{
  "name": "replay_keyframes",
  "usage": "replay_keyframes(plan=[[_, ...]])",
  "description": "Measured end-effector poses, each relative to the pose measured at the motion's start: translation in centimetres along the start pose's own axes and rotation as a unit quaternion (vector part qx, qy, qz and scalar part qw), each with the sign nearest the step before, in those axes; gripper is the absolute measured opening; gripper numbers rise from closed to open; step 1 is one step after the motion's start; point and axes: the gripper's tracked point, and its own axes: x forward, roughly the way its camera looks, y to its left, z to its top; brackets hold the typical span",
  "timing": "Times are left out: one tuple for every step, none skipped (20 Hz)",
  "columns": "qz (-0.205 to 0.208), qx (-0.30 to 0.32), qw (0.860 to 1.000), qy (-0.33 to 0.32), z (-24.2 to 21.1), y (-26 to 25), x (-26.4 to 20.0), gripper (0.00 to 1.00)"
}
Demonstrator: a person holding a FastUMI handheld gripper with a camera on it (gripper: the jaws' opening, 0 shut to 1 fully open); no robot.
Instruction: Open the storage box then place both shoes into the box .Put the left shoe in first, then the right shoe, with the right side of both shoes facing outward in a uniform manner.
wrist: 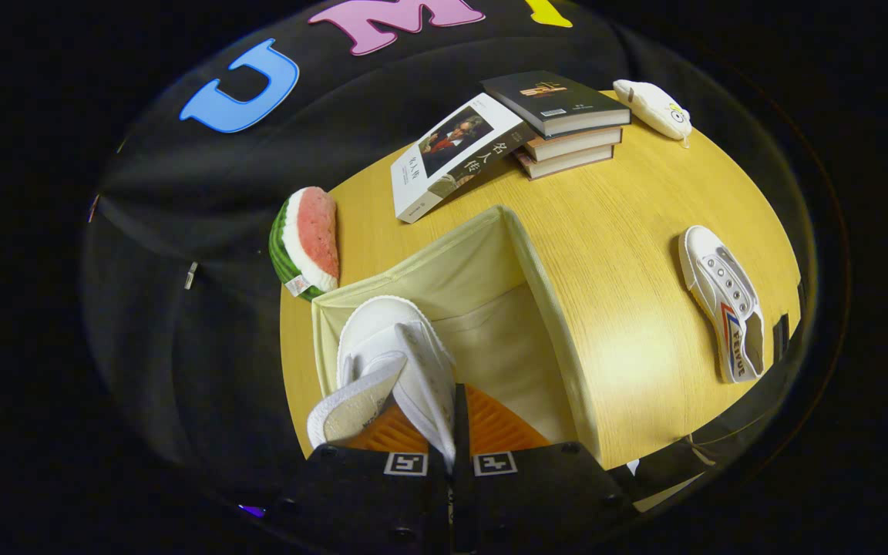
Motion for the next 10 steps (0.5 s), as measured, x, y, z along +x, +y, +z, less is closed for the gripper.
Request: replay_keyframes(plan=[[-0.006,0.004,1.000,-0.007,0.9,0.8,0.5,0.07],[-0.009,0.010,1.000,-0.013,0.8,1.1,0.7,0.07],[-0.012,0.016,1.000,-0.021,0.8,1.3,0.8,0.07],[-0.016,0.021,0.999,-0.024,0.8,1.5,0.9,0.07],[-0.018,0.029,0.999,-0.030,0.7,1.6,0.9,0.07],[-0.020,0.037,0.999,-0.034,0.6,1.7,0.9,0.07],[-0.020,0.044,0.998,-0.038,0.5,1.8,1.1,0.07],[-0.018,0.046,0.998,-0.040,0.3,2.0,1.2,0.07],[-0.013,0.047,0.998,-0.043,0.2,2.1,1.4,0.07],[0.000,0.049,0.998,-0.043,-0.1,2.4,1.5,0.07]])
